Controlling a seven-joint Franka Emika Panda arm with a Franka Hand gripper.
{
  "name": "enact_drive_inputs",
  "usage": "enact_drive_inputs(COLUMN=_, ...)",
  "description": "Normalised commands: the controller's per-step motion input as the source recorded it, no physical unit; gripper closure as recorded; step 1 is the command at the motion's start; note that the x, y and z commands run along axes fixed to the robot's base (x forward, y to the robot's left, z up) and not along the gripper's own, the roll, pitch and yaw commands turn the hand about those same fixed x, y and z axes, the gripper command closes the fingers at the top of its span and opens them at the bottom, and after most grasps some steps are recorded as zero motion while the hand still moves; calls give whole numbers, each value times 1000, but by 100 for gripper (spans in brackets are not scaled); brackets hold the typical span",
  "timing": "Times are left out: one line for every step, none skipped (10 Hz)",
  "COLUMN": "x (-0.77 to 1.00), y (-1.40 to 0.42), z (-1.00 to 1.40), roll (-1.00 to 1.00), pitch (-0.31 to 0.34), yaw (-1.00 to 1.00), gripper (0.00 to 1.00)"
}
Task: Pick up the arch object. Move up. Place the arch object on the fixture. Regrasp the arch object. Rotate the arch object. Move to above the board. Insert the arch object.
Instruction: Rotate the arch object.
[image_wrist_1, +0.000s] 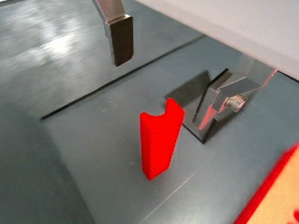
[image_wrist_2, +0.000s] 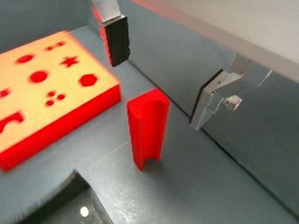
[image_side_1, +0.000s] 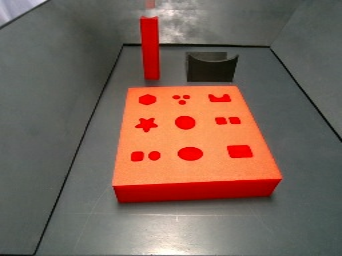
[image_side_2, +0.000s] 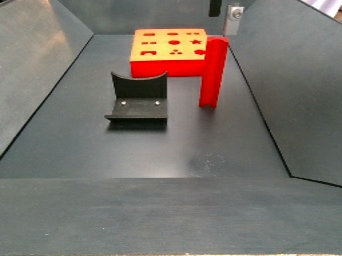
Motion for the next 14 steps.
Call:
enact_drive_inputs(x=32, y=9, z=-22, roll=-1, pitch=13, yaw=1000, gripper=0)
enact_drive_inputs(x=32, y=9, z=-22, roll=-1, pitch=14, yaw=1000, gripper=0)
enact_drive_inputs(x=32, y=9, z=-22, roll=-1, pitch=14, yaw=1000, gripper=0)
enact_drive_inputs(x=32, y=9, z=-22, roll=-1, pitch=15, yaw=1000, gripper=0)
enact_drive_inputs(x=32, y=9, z=-21, roll=-1, pitch=16, yaw=1000, gripper=0)
enact_drive_inputs(x=32, y=9, z=-21, roll=-1, pitch=17, yaw=1000, gripper=0)
enact_drive_inputs(x=32, y=9, z=-21, roll=-1, pitch=18, yaw=1000, gripper=0)
enact_drive_inputs(x=32, y=9, z=-21, roll=-2, pitch=20, yaw=1000, gripper=0)
enact_drive_inputs(x=33, y=9, z=-20, roll=-2, pitch=21, yaw=1000, gripper=0)
enact_drive_inputs(x=33, y=9, z=-20, roll=-2, pitch=24, yaw=1000, gripper=0)
enact_drive_inputs(x=33, y=9, z=-20, roll=-2, pitch=26, yaw=1000, gripper=0)
enact_drive_inputs(x=33, y=9, z=-19, roll=-2, pitch=28, yaw=1000, gripper=0)
enact_drive_inputs(x=33, y=9, z=-19, roll=-2, pitch=31, yaw=1000, gripper=0)
enact_drive_inputs(x=33, y=9, z=-19, roll=-3, pitch=36, yaw=1000, gripper=0)
